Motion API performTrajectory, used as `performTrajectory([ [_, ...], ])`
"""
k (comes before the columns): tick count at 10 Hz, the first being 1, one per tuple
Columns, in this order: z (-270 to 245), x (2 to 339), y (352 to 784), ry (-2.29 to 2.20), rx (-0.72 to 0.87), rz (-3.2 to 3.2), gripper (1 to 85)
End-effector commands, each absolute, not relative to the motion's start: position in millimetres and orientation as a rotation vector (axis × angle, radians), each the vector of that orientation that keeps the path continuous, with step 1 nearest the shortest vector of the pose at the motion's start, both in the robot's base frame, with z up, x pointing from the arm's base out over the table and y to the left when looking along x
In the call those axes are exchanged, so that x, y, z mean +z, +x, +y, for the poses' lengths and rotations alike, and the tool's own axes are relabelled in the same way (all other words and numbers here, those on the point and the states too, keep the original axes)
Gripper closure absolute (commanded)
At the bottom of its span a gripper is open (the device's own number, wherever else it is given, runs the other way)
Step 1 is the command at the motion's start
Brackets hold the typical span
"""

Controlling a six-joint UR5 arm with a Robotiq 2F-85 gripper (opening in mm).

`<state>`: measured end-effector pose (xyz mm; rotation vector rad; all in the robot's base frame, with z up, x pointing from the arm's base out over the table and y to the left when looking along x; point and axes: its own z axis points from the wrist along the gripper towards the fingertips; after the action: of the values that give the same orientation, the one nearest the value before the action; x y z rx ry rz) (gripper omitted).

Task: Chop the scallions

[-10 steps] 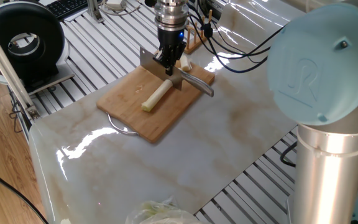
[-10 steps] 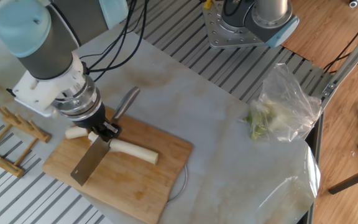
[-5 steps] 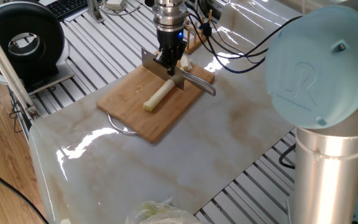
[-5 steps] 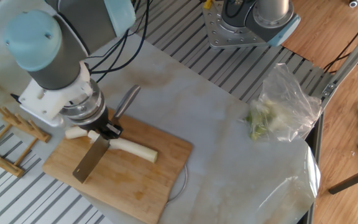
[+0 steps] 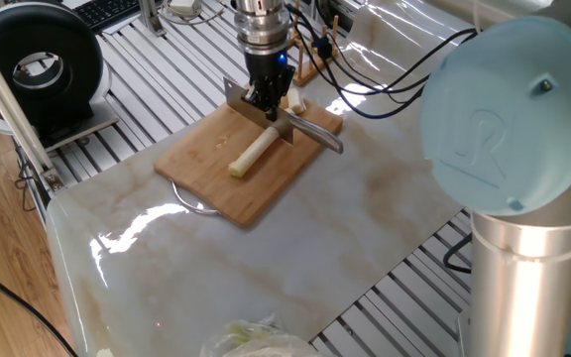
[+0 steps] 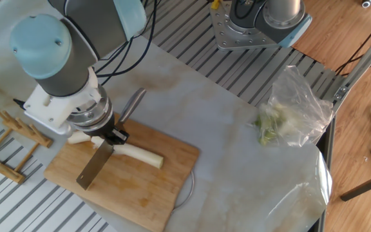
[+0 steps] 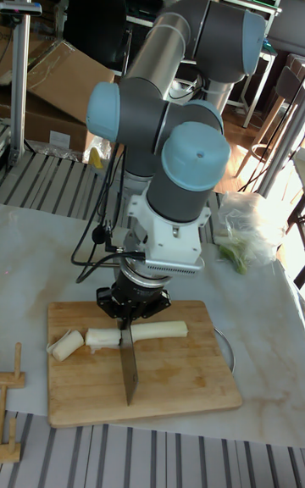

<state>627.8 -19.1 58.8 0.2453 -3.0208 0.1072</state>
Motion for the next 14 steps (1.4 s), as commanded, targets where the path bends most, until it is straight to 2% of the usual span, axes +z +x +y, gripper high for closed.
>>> performTrajectory([
  [1,-20,59,639,0.227,0.131,-3.065,84.3],
  [5,3,58,656,0.198,0.082,-3.167,84.3],
  [7,5,54,654,0.195,0.082,-3.164,84.3],
  [9,12,58,646,0.210,0.010,-3.126,84.3],
  [14,0,54,640,0.348,-0.082,-3.097,84.3],
])
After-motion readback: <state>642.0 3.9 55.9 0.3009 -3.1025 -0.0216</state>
